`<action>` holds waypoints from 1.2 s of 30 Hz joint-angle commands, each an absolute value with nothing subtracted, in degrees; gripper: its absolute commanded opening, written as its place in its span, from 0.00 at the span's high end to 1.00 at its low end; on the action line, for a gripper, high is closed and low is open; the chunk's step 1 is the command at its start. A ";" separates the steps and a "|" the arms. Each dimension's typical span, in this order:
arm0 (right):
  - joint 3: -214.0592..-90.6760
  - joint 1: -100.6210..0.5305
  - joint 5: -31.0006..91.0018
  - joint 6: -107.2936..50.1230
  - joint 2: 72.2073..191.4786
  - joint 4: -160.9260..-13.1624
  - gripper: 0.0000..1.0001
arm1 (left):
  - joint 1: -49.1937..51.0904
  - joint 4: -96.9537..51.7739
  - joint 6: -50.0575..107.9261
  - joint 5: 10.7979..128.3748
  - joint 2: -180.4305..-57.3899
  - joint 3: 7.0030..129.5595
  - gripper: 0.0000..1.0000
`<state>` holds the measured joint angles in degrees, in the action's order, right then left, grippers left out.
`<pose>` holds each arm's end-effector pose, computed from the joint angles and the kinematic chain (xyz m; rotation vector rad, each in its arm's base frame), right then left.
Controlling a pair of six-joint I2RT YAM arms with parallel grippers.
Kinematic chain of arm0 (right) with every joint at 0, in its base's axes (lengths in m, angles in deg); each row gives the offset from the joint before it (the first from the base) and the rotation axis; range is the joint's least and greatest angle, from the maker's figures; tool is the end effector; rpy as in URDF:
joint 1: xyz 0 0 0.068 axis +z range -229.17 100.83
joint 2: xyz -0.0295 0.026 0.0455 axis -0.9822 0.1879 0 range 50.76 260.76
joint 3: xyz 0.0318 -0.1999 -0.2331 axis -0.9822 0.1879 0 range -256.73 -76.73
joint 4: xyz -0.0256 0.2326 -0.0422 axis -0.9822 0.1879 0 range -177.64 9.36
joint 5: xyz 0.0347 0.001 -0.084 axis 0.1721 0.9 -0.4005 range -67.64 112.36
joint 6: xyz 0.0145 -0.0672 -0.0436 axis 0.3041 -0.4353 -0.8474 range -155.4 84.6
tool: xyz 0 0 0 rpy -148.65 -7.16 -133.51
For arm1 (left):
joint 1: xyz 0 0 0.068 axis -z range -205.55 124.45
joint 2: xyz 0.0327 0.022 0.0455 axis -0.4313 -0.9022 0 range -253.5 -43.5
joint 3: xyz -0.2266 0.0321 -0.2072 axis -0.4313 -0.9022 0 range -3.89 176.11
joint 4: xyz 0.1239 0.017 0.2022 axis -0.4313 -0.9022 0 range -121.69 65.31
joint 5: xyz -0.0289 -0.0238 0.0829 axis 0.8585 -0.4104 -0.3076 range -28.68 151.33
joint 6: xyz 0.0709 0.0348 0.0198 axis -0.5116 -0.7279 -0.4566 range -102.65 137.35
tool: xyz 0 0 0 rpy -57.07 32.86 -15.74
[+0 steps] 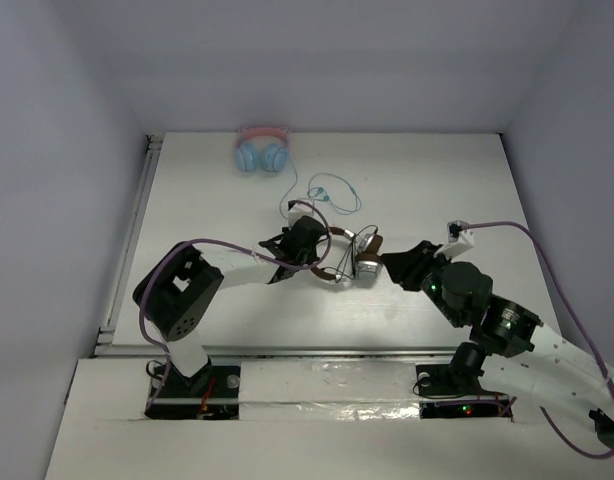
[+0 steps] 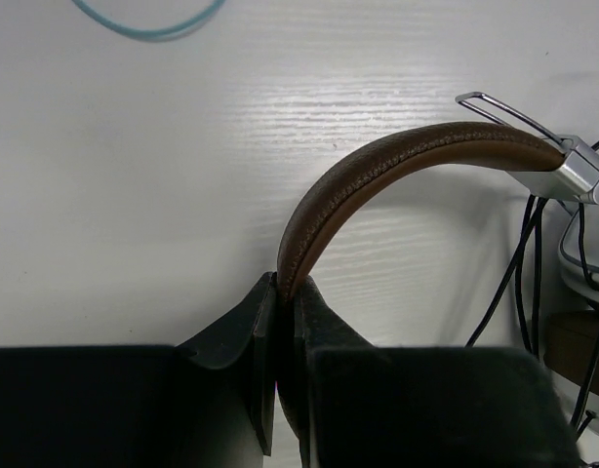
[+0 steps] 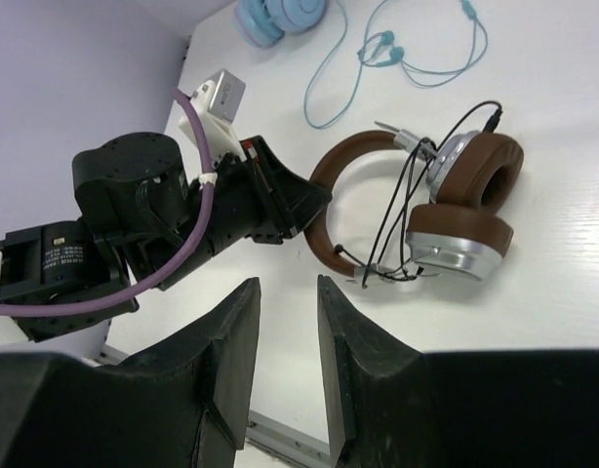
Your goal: Wrap the headphones
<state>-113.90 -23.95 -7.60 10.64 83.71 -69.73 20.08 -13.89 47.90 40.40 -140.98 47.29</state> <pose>0.0936 0.0729 0.3212 0.2343 1.8337 0.7916 0.2755 -0.2456 0.2134 0.0798 2.1659 -0.3721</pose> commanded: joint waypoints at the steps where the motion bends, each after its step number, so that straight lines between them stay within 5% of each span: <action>1: -113.92 -23.54 -11.12 9.60 83.37 -69.44 0.64 | 19.89 -10.28 50.14 42.43 -141.15 46.48 1.00; 7: -113.64 -23.54 -12.44 9.43 83.46 -69.53 0.55 | 20.41 -10.89 50.84 43.57 -142.64 45.95 1.00; 9: -113.91 -23.54 -12.36 9.25 83.46 -69.53 0.41 | 20.42 -10.98 51.19 44.01 -142.91 45.68 1.00; 13: -115.31 -23.54 -12.62 8.81 83.28 -68.31 0.24 | 20.42 -10.55 51.63 44.45 -140.72 44.54 0.64; 17: -117.60 -23.54 -13.93 8.11 82.49 -65.33 0.18 | 20.42 -11.59 51.11 43.84 -135.63 44.01 0.43; 22: -122.78 -23.54 -21.84 8.02 77.93 -60.14 0.03 | 20.42 -13.88 50.05 39.88 -123.00 43.49 0.04; 36: -124.28 -23.54 -32.75 10.57 62.81 -53.63 0.00 | 21.56 -24.60 47.06 37.51 -89.58 41.29 0.01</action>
<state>-122.69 -23.95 -29.69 10.25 63.93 -55.63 21.32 -19.63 48.16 39.30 -93.37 42.66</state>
